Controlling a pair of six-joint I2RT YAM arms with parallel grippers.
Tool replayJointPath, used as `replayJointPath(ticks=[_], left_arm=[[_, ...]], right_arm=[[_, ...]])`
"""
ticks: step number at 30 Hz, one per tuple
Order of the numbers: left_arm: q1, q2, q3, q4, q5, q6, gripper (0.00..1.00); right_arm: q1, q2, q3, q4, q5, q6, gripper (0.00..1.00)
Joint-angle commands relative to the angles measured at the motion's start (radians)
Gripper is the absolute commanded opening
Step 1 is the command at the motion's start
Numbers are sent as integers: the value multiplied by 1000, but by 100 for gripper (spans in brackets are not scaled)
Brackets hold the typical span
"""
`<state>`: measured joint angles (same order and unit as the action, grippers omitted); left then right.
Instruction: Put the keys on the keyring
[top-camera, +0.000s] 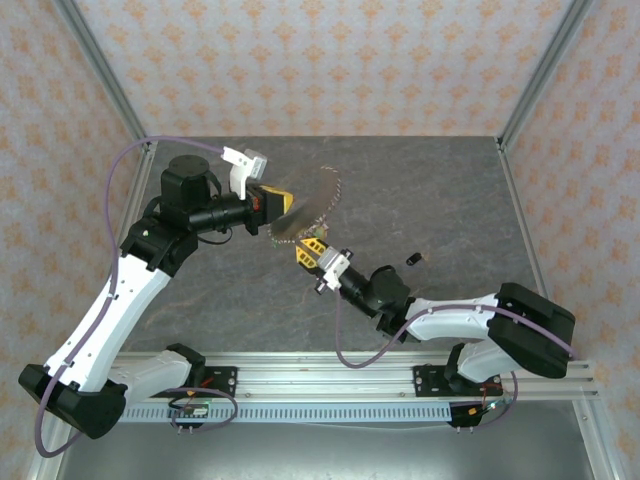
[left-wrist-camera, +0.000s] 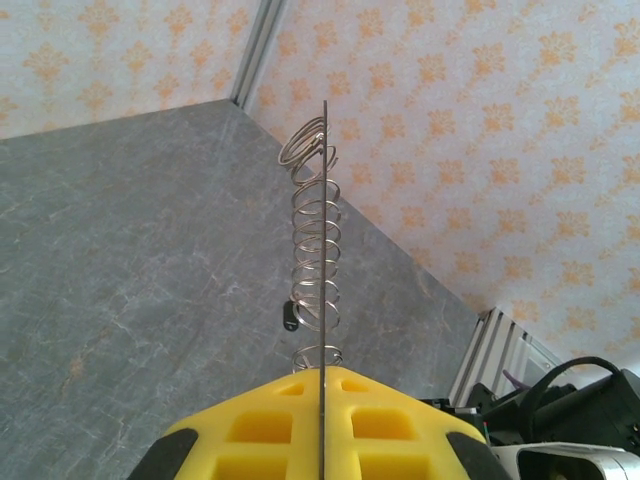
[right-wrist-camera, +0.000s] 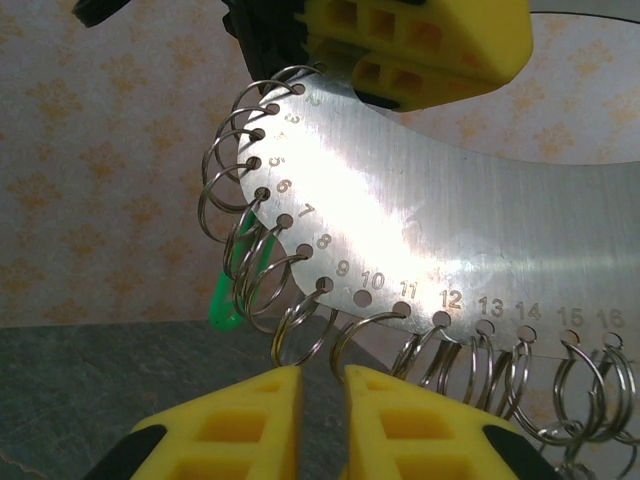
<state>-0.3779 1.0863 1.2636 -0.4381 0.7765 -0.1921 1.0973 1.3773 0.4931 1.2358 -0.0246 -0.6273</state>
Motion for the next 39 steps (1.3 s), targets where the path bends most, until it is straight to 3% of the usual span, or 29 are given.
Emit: replayJointPath(ticks=[1,17,27,39], left_arm=[[2,-41,24,28,-32,-19,0],[2,-60,9,29,-32,-35,0],[2,-67,7,17,-36,-26,0],[2,-81,-11,19,-25,-33,0]], right_arm=[[6,-32,-10,9,27,-11,18],[66,-7,30,81,87,-76,18],[66,-87,-1,8,84,-87,18],[66,-53,38,12,119,-87,22]])
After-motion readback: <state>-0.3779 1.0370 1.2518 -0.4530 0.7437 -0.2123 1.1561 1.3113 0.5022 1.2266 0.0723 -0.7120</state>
